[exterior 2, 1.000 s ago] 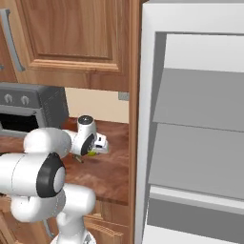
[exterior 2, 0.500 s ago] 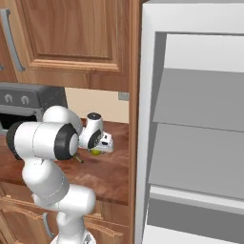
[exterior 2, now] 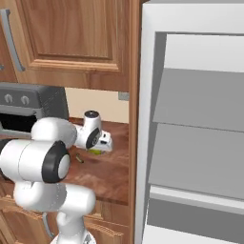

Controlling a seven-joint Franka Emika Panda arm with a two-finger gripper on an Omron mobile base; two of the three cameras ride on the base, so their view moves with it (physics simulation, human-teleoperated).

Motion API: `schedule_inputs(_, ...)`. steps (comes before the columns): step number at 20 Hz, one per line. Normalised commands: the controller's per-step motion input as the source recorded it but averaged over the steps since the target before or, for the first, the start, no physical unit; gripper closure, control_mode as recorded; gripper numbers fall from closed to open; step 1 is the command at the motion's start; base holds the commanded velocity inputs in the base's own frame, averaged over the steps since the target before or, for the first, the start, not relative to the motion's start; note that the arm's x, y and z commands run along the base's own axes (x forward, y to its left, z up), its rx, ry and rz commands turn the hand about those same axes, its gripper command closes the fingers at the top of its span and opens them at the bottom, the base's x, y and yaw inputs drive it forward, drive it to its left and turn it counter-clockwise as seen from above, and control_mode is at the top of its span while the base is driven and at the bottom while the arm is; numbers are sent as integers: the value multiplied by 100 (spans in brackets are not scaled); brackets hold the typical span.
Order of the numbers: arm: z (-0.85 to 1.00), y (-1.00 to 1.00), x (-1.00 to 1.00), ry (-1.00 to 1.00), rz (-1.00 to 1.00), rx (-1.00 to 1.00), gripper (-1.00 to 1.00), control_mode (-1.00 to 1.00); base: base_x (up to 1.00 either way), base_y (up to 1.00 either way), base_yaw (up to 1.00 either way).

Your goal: Open the fridge, remove the pear, mushroom, and fish, and place them on any counter.

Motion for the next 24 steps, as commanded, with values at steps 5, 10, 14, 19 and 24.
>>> schedule_inputs(5,55,1,-100,-6,0,0,-100,-100,0,0,0)
schedule_inputs(10,95,0,-63,0,0,0,-100,-100,0,0,0)
schedule_inputs(14,100,0,-45,0,-3,0,-100,-100,0,0,0)
schedule_inputs(19,100,0,-54,0,-4,0,-100,-100,0,0,0)
schedule_inputs(24,92,0,-75,0,-5,0,-100,-100,0,0,0)
